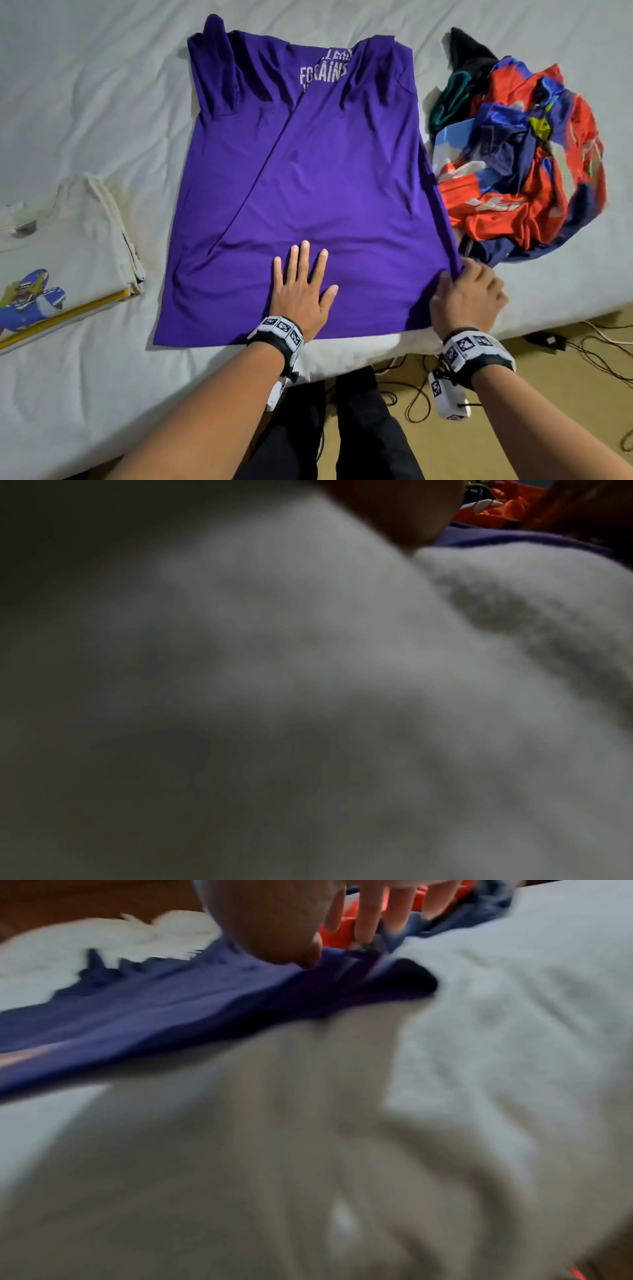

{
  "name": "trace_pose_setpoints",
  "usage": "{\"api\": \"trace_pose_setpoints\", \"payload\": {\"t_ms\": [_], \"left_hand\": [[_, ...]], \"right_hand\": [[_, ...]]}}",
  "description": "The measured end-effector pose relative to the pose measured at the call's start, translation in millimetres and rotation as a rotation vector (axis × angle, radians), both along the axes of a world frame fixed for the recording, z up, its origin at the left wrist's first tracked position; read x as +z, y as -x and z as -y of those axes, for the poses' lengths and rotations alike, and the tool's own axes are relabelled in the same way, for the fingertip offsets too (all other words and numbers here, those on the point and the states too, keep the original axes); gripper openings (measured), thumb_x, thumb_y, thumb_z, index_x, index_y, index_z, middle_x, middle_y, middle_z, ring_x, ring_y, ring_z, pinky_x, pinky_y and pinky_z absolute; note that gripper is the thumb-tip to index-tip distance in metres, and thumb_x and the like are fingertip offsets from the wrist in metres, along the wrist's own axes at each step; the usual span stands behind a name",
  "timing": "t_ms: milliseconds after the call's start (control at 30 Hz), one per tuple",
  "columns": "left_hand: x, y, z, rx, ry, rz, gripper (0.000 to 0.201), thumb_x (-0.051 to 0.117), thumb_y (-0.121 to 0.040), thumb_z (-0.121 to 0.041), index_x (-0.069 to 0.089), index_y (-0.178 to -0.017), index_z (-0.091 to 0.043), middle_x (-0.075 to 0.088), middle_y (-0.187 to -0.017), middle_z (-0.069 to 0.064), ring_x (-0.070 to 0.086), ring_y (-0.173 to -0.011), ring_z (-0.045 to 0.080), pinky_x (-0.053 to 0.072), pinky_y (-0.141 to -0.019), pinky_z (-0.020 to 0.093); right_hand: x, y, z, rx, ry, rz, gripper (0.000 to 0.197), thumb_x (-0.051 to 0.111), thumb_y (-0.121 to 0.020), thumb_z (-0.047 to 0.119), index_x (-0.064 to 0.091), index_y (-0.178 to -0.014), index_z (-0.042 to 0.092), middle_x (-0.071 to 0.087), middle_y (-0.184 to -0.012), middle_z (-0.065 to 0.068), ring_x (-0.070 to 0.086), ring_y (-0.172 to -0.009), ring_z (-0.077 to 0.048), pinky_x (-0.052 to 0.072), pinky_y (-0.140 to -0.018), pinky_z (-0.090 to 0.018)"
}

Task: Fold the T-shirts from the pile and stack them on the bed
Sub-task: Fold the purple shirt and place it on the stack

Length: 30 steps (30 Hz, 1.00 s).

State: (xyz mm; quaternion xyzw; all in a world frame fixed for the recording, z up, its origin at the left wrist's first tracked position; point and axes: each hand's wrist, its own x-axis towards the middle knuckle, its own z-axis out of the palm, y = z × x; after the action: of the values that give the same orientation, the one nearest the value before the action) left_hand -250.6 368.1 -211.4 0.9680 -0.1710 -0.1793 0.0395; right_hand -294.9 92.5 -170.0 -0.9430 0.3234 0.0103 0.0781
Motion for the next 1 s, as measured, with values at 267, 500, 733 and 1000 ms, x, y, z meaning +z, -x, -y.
{"api": "trace_pose_setpoints", "payload": {"t_ms": [267,500,733,1000], "left_hand": [[2,-7,-16,0.013,0.006,-0.011,0.071,0.019,-0.102,-0.063,0.003,-0.164,-0.031,-0.003,-0.171,0.009,0.002,-0.158,0.031,0.005,-0.123,0.060],[19,-41,-81,0.166,-0.145,-0.048,0.076,0.012,-0.099,-0.061,0.029,-0.161,-0.018,0.017,-0.168,0.018,0.014,-0.155,0.039,0.006,-0.120,0.066],[44,-139,-75,0.248,-0.101,-0.007,0.074,0.017,-0.104,-0.057,0.019,-0.162,-0.013,-0.002,-0.168,0.024,-0.002,-0.155,0.043,0.006,-0.122,0.064],[60,-280,-57,0.258,-0.131,-0.030,0.064,0.029,-0.107,-0.047,0.013,-0.161,-0.015,0.001,-0.169,0.021,-0.003,-0.155,0.041,0.010,-0.122,0.063]], "right_hand": [[-28,-35,-106,0.676,-0.168,-0.278,0.066,0.016,-0.101,0.060,0.009,-0.162,0.035,-0.005,-0.171,-0.001,-0.010,-0.156,-0.026,-0.003,-0.125,-0.047],[-20,-52,-93,0.332,-0.112,-0.371,0.076,0.019,-0.099,0.066,0.015,-0.162,0.024,0.011,-0.169,-0.007,0.006,-0.156,-0.029,-0.004,-0.123,-0.055],[10,-150,-113,0.405,-0.220,-0.197,0.071,0.038,-0.103,0.050,0.024,-0.157,0.005,0.020,-0.166,-0.013,0.015,-0.154,-0.030,0.012,-0.125,-0.045],[19,-285,-86,0.535,-0.209,-0.120,0.067,0.040,-0.104,0.046,0.028,-0.156,0.006,0.018,-0.167,-0.013,0.009,-0.156,-0.029,0.011,-0.126,-0.043]]}}
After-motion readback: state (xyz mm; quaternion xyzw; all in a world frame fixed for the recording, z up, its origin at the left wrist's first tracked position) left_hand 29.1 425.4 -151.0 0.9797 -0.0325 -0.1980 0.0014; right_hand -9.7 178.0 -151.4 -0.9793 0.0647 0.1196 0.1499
